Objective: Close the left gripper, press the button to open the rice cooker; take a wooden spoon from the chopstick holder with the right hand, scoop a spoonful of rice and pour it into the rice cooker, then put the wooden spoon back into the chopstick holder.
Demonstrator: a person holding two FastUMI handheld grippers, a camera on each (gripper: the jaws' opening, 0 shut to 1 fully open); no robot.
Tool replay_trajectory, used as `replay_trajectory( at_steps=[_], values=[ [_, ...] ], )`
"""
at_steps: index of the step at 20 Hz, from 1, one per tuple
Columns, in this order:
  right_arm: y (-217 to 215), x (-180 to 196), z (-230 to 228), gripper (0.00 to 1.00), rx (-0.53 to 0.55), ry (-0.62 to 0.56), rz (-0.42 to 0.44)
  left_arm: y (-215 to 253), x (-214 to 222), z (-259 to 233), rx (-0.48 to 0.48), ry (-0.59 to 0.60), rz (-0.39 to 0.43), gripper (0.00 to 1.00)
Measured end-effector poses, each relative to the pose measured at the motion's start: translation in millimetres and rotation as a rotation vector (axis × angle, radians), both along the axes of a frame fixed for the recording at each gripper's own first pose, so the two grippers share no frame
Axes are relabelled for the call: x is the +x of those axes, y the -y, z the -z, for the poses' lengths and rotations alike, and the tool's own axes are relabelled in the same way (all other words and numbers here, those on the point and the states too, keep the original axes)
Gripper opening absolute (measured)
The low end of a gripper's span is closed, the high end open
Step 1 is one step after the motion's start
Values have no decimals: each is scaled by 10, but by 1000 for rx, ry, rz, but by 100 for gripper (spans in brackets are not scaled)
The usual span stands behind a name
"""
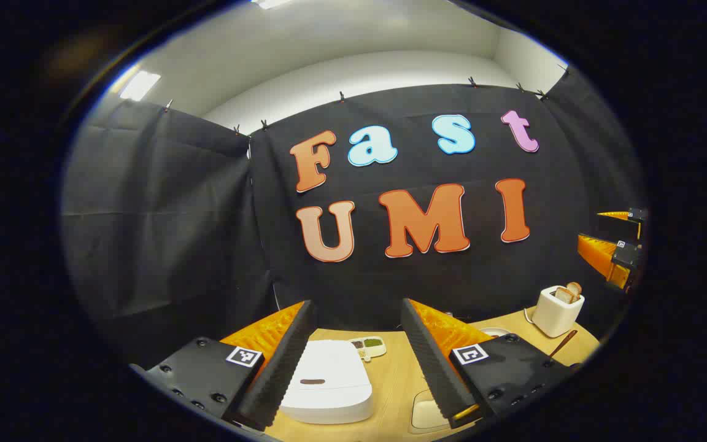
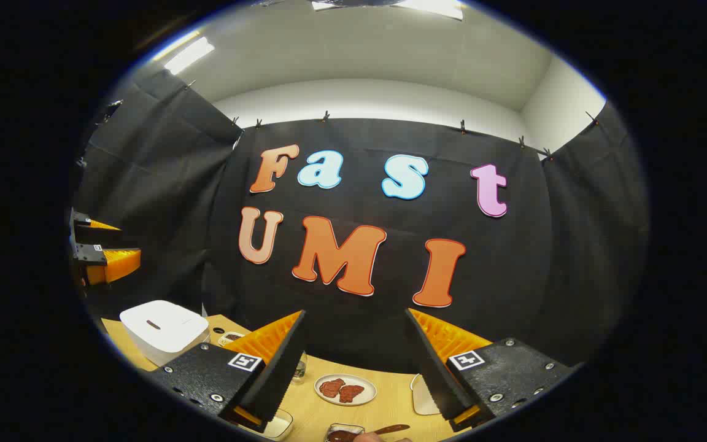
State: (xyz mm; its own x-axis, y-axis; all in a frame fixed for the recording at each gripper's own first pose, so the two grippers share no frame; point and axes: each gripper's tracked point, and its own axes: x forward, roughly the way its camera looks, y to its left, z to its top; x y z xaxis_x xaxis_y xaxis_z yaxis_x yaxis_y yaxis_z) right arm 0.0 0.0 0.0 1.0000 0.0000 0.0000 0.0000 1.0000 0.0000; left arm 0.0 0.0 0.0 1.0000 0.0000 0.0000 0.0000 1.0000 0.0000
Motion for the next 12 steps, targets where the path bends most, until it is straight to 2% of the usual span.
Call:
replay_trajectory(
  at_steps=[2, 6, 8, 9, 11, 12],
  values=[
    [-50, 16, -33, 95, 2, -8, 50, -60, 59, 145, 5, -19, 0, 94],
    [-322, 12, -144, 95, 8, -1, 69, -125, 124, 317, -2, -49, 49, 97],
    [-378, 28, -144, 95, 5, -9, 82, -257, 185, 266, -11, -32, 50, 94],
    [-403, 49, -145, 95, 2, -15, 91, -310, 209, 285, -11, -31, 46, 97],
    [-415, 57, -157, 95, -4, -19, 110, -384, 235, 310, -16, -32, 49, 94],
    [-441, 74, -158, 95, -7, -19, 113, -412, 253, 341, -16, -37, 53, 97]
  ],
)
